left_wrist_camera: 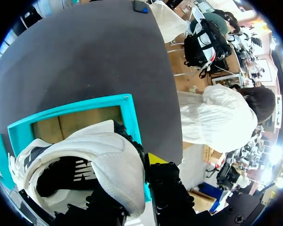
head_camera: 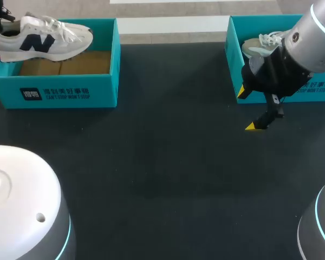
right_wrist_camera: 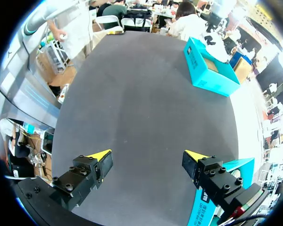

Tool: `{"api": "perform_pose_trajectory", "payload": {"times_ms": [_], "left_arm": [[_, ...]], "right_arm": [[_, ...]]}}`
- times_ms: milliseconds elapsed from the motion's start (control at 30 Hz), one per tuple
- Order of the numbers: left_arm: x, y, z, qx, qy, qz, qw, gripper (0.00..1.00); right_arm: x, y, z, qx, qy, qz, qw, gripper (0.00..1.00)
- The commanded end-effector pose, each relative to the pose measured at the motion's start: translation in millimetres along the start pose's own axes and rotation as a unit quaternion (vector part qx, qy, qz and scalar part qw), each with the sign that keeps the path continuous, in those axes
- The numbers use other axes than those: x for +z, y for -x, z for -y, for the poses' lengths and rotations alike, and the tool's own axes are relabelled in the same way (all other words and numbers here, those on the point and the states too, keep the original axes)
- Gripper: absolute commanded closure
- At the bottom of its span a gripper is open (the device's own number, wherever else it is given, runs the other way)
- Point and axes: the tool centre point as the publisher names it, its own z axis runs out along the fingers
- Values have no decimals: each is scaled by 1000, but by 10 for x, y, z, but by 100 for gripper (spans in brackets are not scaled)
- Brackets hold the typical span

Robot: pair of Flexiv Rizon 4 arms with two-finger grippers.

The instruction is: Take the shoe out of the shoebox, open the shoe tongue, remove and reinsert the insole, then place the shoe into the shoebox

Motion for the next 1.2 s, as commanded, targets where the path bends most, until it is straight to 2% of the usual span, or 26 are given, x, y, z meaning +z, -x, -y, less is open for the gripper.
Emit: {"api": "perform_pose_trajectory", "payload": {"times_ms": [33, 500, 733, 1200], "left_arm": [[147, 90, -114, -6, -1, -12, 1000, 100], [626, 302, -199, -15, -21, -2, 1000, 100], [748, 392, -183, -9, -26, -3, 1000, 100], [851, 487, 52, 12, -31, -5, 999, 100]], "right_arm": [[16, 4, -4, 0, -1, 0, 1000, 0], [16, 4, -4, 0, -1, 0, 1000, 0], [16, 4, -4, 0, -1, 0, 1000, 0], [16, 4, -4, 0, -1, 0, 1000, 0]]}}
